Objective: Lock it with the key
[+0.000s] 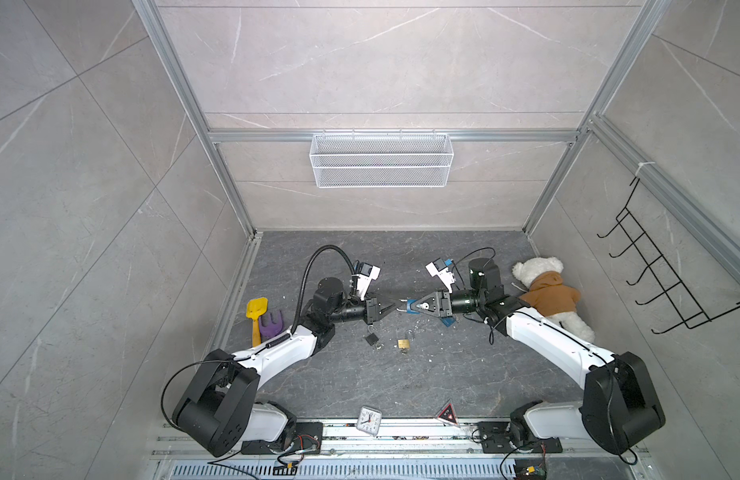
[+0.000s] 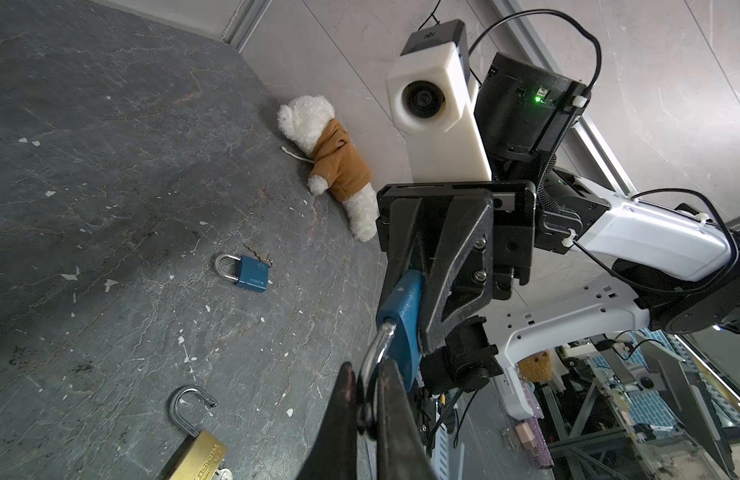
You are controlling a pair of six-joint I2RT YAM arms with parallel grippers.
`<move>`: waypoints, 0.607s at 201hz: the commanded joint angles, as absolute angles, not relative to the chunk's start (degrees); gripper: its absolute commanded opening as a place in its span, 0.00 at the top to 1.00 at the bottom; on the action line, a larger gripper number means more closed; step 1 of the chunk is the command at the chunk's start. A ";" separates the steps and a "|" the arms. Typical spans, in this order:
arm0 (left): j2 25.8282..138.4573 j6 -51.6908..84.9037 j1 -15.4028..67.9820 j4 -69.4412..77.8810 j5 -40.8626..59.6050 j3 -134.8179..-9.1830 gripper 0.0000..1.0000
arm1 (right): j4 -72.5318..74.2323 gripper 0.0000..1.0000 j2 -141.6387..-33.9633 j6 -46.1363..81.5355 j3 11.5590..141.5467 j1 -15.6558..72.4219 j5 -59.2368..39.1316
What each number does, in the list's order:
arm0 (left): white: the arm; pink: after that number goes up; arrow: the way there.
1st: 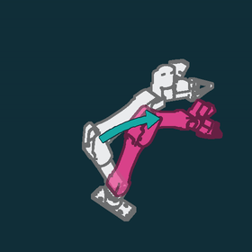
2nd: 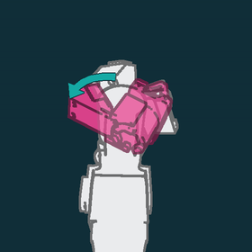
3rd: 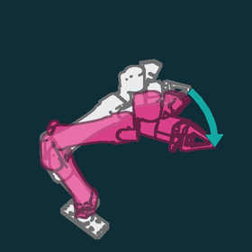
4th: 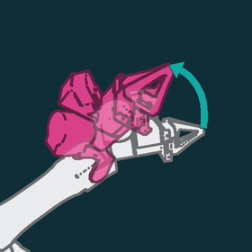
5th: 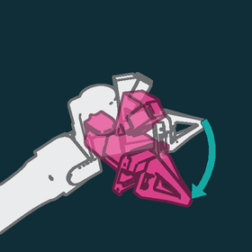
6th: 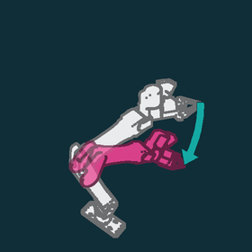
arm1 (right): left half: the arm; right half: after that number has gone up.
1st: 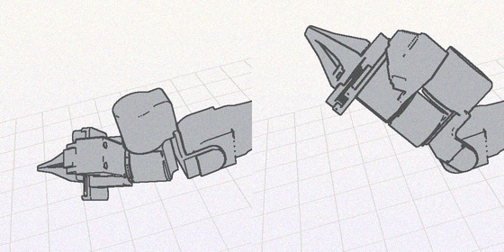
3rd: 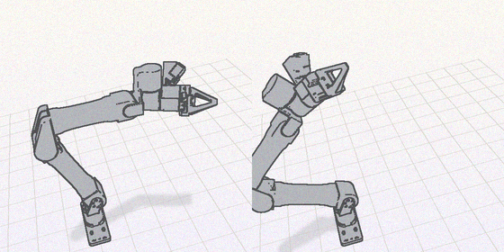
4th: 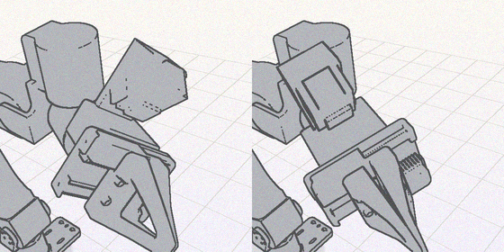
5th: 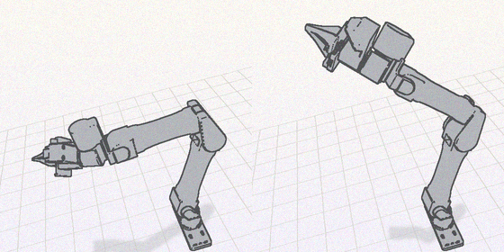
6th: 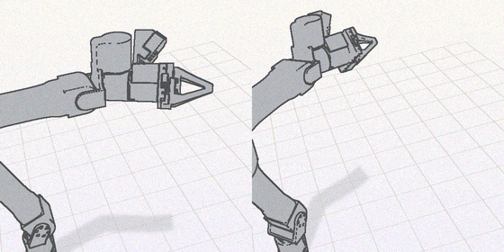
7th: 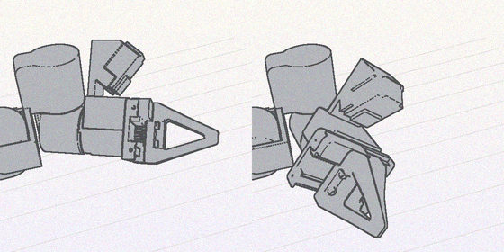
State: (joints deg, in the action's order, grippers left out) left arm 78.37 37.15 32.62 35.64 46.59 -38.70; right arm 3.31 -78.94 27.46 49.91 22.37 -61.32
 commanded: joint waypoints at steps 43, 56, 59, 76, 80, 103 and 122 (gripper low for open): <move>78.56 36.80 38.58 40.57 55.19 -41.84 1.00 | 9.32 1.00 -82.17 28.98 50.18 26.22 -56.34; 78.57 36.75 38.65 40.56 55.24 -41.84 1.00 | 9.45 1.00 -82.42 29.04 50.29 26.38 -56.21; 78.57 36.78 38.67 40.60 55.27 -41.84 1.00 | 9.45 1.00 -82.44 29.08 50.35 26.37 -56.18; 78.54 36.74 38.67 40.54 55.28 -41.84 1.00 | 9.56 1.00 -82.77 28.99 50.37 26.58 -56.01; 78.49 36.74 38.67 40.52 55.27 -41.84 1.00 | 9.62 1.00 -82.84 29.04 50.37 26.62 -55.90; 78.49 36.74 38.76 40.50 55.28 -41.92 1.00 | 9.92 1.00 -83.28 29.17 50.42 26.80 -55.74; 78.57 36.65 38.76 40.18 55.37 -42.10 1.00 | 10.07 1.00 -83.65 29.13 50.58 27.05 -55.75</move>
